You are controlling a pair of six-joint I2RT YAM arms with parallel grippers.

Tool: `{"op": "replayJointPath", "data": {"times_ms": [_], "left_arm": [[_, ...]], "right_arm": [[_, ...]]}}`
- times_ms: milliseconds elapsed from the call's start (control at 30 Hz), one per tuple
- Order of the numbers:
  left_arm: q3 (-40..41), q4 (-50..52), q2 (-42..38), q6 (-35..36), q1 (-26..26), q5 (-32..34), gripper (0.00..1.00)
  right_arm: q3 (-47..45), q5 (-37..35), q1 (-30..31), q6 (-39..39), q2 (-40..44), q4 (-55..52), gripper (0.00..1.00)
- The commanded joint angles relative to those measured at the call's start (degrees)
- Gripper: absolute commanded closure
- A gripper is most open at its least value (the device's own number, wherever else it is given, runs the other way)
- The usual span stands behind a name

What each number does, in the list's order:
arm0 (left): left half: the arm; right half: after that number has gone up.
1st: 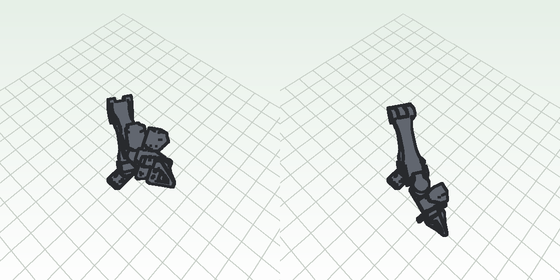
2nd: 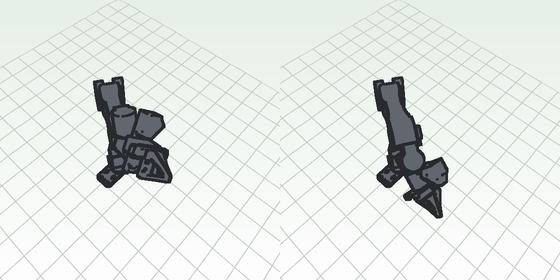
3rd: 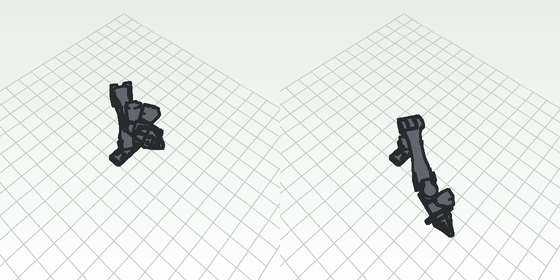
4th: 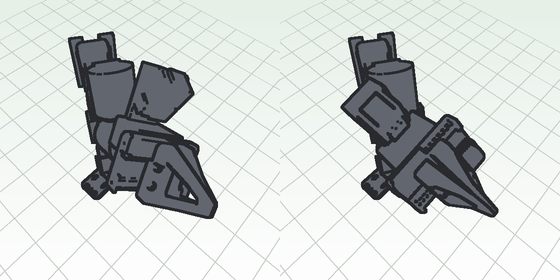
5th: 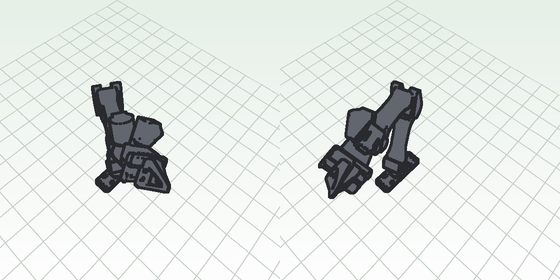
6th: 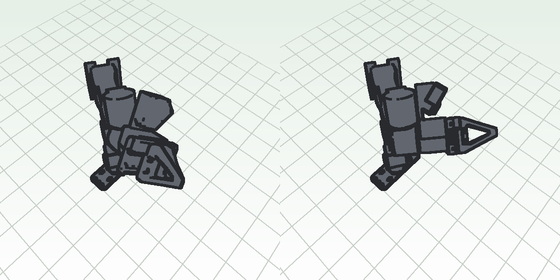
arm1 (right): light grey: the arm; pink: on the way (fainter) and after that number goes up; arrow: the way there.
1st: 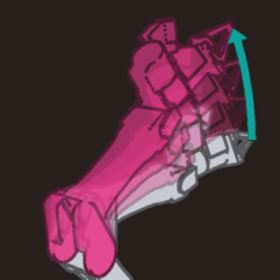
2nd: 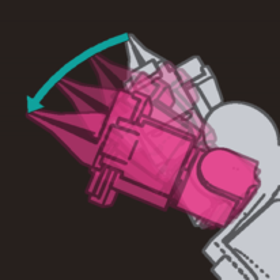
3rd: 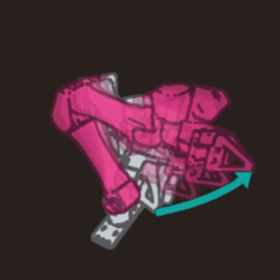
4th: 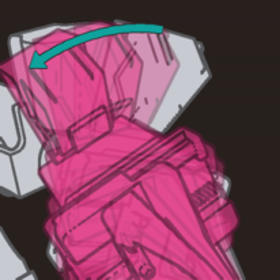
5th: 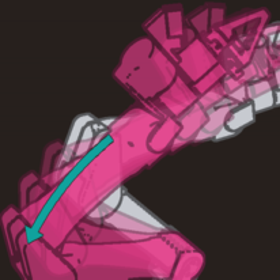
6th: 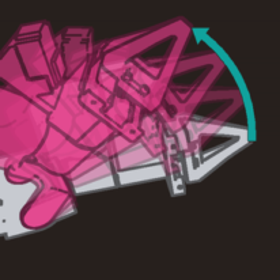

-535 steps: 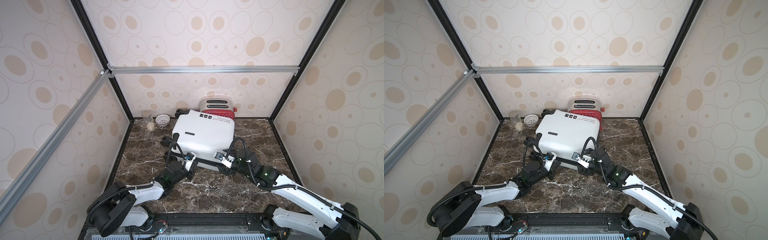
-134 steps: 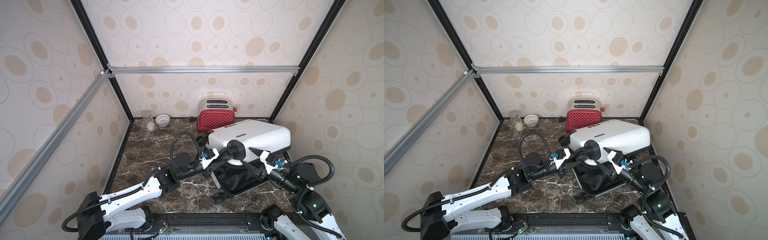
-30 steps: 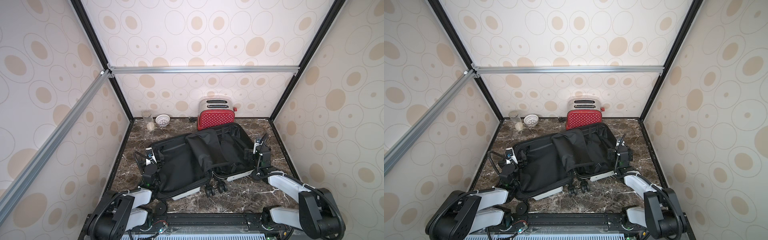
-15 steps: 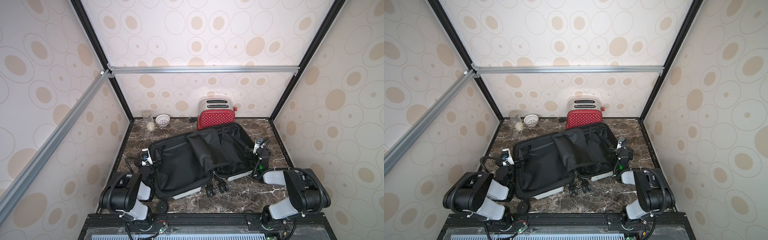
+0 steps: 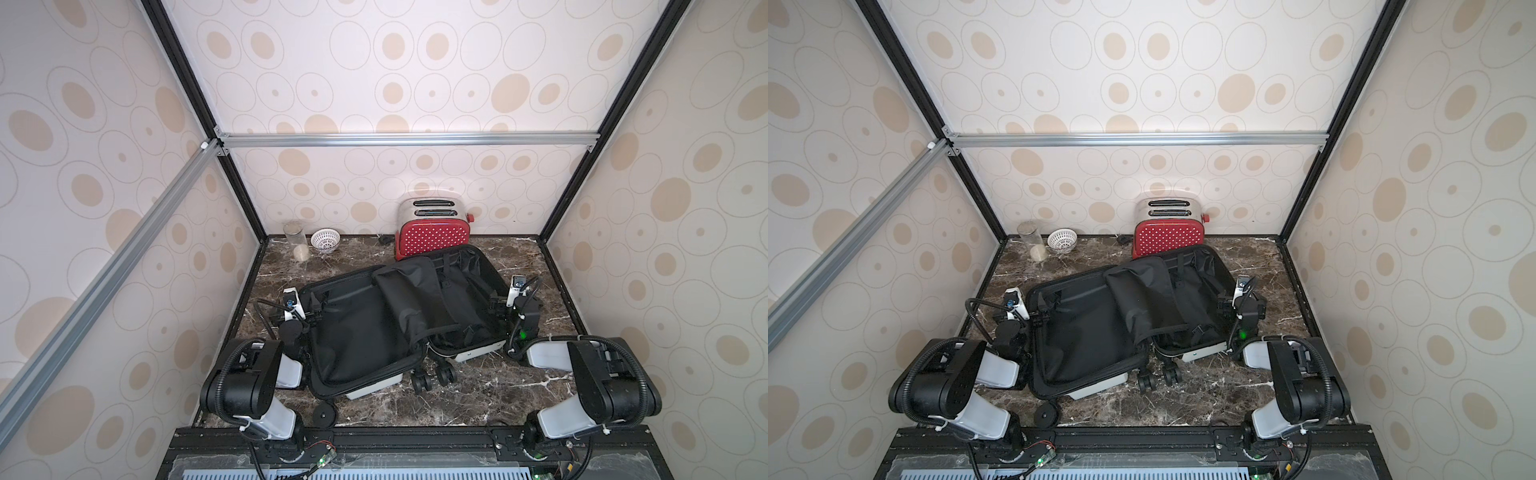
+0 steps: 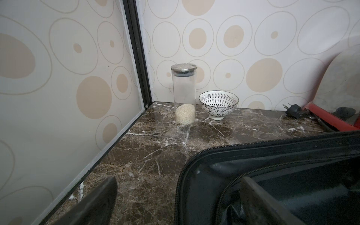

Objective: Open the suitcase zippers
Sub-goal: Reset both arms

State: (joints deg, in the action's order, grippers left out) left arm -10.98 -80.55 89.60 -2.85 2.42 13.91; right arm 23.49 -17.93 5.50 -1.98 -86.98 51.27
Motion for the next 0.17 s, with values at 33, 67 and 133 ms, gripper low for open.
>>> {"op": "replayJointPath", "data": {"times_ms": [33,67,133], "left_arm": [[-0.9,1.7,0.4,-0.4,-0.1,0.5,0.01],[-0.8,1.5,0.4,-0.4,-0.1,0.5,0.01],[-0.7,1.3,0.4,-0.4,-0.1,0.4,0.01]], "right_arm": [[-0.1,3.2,-0.1,1.9,-1.4,-3.5,0.00],[-0.1,3.2,-0.1,1.9,-1.4,-3.5,0.00],[-0.1,3.2,-0.1,1.9,-1.4,-3.4,0.00]]}}
